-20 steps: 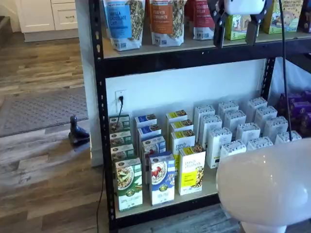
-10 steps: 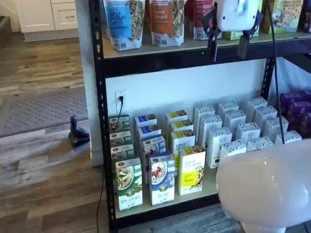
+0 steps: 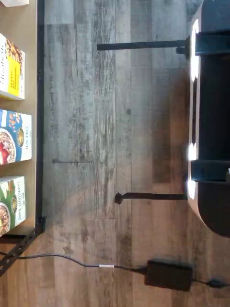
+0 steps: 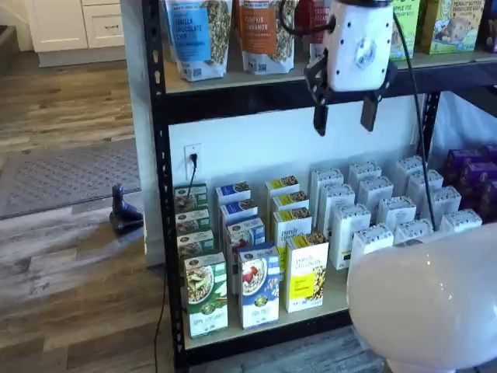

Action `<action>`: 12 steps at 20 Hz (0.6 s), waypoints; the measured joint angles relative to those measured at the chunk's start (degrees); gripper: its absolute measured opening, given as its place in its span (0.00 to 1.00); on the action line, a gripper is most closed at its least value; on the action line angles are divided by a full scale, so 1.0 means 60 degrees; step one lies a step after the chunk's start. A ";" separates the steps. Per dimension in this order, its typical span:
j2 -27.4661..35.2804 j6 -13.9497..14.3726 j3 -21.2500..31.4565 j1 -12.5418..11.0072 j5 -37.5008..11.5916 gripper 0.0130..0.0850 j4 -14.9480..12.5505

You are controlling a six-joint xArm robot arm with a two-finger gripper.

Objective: Pick up the blue and white box that is on the bottom shelf, the second box from the left

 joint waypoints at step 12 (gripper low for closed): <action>-0.0028 0.0499 0.1684 0.0573 -0.2097 1.00 -0.0195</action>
